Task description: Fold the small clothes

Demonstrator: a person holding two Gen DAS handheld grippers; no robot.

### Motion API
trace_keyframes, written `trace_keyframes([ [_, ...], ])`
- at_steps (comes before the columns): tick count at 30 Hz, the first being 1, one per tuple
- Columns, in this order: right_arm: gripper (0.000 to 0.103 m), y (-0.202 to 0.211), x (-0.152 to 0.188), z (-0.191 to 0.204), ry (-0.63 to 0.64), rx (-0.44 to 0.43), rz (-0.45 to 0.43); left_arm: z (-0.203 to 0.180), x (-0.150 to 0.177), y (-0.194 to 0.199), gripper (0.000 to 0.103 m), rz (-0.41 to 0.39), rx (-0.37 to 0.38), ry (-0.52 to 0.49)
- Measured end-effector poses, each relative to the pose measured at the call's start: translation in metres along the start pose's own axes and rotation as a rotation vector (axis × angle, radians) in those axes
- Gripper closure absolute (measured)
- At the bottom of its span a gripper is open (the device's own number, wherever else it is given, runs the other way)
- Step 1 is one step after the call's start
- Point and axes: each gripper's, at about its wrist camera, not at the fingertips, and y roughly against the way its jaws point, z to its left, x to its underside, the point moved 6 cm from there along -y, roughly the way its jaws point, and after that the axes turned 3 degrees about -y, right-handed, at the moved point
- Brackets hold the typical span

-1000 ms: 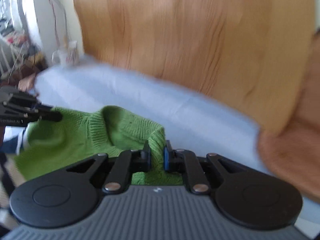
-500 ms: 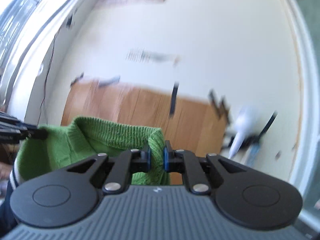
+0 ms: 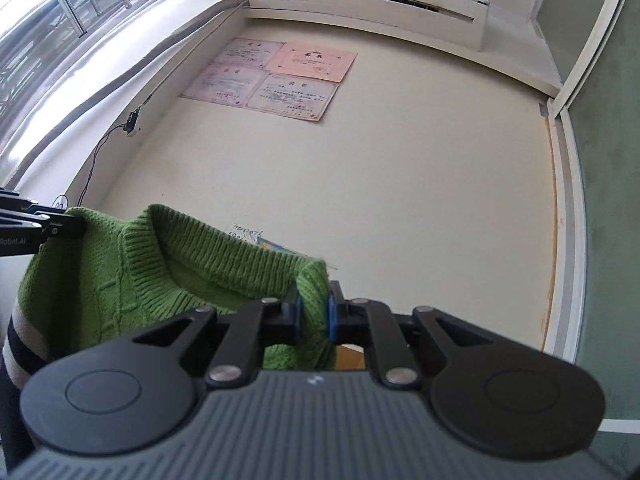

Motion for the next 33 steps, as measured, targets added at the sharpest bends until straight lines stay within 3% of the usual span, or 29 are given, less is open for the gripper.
trace_keyframes([
  [5, 0.088, -0.022, 0.027, 0.007, 0.007, -0.004, 0.073, -0.008, 0.020, -0.025, 0.092, 0.041, -0.021, -0.018],
  [10, 0.088, -0.073, 0.109, 0.010, -0.017, -0.038, 0.219, -0.029, 0.094, -0.083, 0.092, 0.203, -0.033, -0.038],
  [16, 0.087, -0.172, 0.265, 0.022, -0.093, -0.027, 0.456, -0.058, 0.245, -0.178, 0.091, 0.489, -0.063, -0.056],
  [18, 0.081, -0.201, 0.332, 0.039, -0.128, -0.046, 0.578, -0.067, 0.308, -0.199, 0.087, 0.588, -0.095, -0.054],
  [19, 0.068, -0.212, 0.368, 0.049, -0.138, -0.049, 0.661, -0.071, 0.343, -0.211, 0.087, 0.658, -0.092, -0.056],
  [20, 0.062, -0.216, 0.397, 0.055, -0.145, -0.031, 0.734, -0.074, 0.376, -0.218, 0.087, 0.739, -0.087, -0.055],
  [22, 0.063, -0.207, 0.440, 0.060, -0.218, -0.038, 0.843, -0.069, 0.430, -0.217, 0.092, 0.866, -0.109, -0.037],
  [23, 0.064, -0.196, 0.450, 0.058, -0.269, -0.060, 0.862, -0.064, 0.445, -0.210, 0.092, 0.889, -0.098, -0.018],
  [27, 0.057, -0.140, 0.468, 0.041, -0.338, -0.127, 0.906, -0.032, 0.461, -0.166, 0.090, 0.892, -0.057, 0.050],
  [28, 0.051, -0.124, 0.475, 0.037, -0.353, -0.133, 0.928, -0.024, 0.461, -0.154, 0.090, 0.889, -0.045, 0.061],
  [31, 0.036, -0.089, 0.494, 0.029, -0.434, -0.139, 0.992, -0.005, 0.467, -0.114, 0.090, 0.900, -0.019, 0.105],
  [33, 0.035, -0.076, 0.508, 0.032, -0.470, -0.117, 1.024, 0.001, 0.474, -0.090, 0.090, 0.915, 0.012, 0.152],
])
